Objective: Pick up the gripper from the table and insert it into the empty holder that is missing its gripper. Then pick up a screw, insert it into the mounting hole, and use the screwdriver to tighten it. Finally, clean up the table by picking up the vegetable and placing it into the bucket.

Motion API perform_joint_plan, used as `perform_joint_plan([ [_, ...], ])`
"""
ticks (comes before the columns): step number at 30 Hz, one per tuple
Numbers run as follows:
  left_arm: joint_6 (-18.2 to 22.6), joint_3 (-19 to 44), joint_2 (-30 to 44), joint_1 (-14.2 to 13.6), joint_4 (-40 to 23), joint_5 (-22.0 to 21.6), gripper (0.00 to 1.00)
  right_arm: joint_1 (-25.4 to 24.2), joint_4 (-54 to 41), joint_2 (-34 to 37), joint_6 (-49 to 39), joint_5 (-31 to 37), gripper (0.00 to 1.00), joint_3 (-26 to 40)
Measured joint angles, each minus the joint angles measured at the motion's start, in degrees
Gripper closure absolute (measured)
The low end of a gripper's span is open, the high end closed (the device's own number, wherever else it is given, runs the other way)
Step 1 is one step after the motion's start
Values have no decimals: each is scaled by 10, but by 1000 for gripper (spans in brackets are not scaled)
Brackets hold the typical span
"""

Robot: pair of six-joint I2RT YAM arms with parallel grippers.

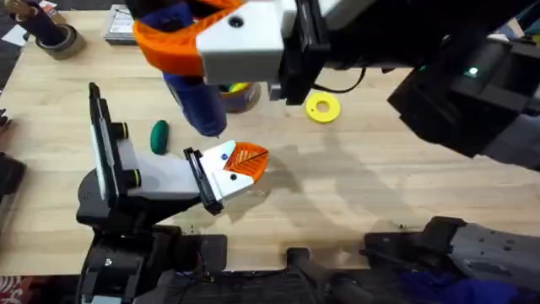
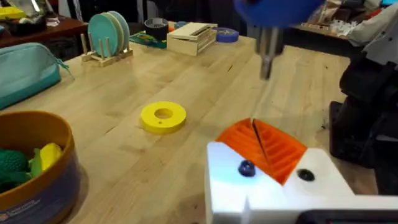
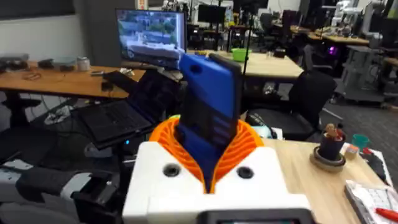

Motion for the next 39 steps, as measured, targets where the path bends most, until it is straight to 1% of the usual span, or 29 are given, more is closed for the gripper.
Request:
perform_joint_plan([
  [11, 0, 0, 0, 0, 0, 0, 987, 13, -2, 0, 0, 0, 976, -8],
  [26, 0, 0, 0, 0, 0, 0, 987, 13, -14, 0, -7, -6, 976, -16],
  [32, 0, 0, 0, 0, 0, 0, 987, 13, 6, 0, -7, -11, 976, -33],
  [36, 0, 0, 0, 0, 0, 0, 987, 13, 37, 0, -9, -13, 976, -49],
  [39, 0, 0, 0, 0, 0, 0, 987, 13, 39, 0, -9, -13, 976, -59],
])
